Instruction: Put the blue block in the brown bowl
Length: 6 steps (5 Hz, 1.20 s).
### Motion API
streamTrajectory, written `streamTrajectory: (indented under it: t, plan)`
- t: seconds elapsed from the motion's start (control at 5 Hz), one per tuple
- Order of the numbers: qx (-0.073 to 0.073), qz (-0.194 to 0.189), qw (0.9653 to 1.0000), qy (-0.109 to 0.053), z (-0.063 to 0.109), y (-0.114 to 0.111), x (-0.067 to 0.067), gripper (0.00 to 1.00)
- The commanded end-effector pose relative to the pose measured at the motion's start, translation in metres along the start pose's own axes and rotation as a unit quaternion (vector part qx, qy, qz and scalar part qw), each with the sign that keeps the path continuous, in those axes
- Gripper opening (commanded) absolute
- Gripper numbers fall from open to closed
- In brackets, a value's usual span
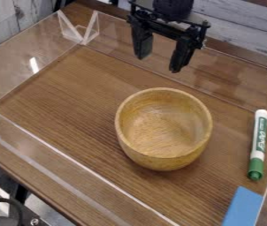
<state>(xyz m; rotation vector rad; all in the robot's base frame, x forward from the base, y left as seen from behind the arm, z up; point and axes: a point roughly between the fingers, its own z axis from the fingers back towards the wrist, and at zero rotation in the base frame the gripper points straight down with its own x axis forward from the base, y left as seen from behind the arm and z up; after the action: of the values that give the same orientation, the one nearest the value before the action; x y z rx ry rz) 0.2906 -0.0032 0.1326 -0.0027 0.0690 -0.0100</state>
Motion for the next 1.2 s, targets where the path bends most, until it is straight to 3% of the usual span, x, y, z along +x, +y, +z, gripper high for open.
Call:
streamTrajectory:
  t: [0.0,0.2,0.6,1.0]
  plan:
    - [0.000,0.006,1.0000,-0.003,-0.002,-0.015,-0.012,1.00]
    - [0.002,0.009,0.9998,-0.016,0.000,-0.044,-0.029,1.00]
    - [-0.005,0.017,0.9989,-0.044,-0.010,-0.106,-0.050,1.00]
    - [-0.012,0.035,0.9967,-0.073,-0.030,-0.149,-0.060,1.00]
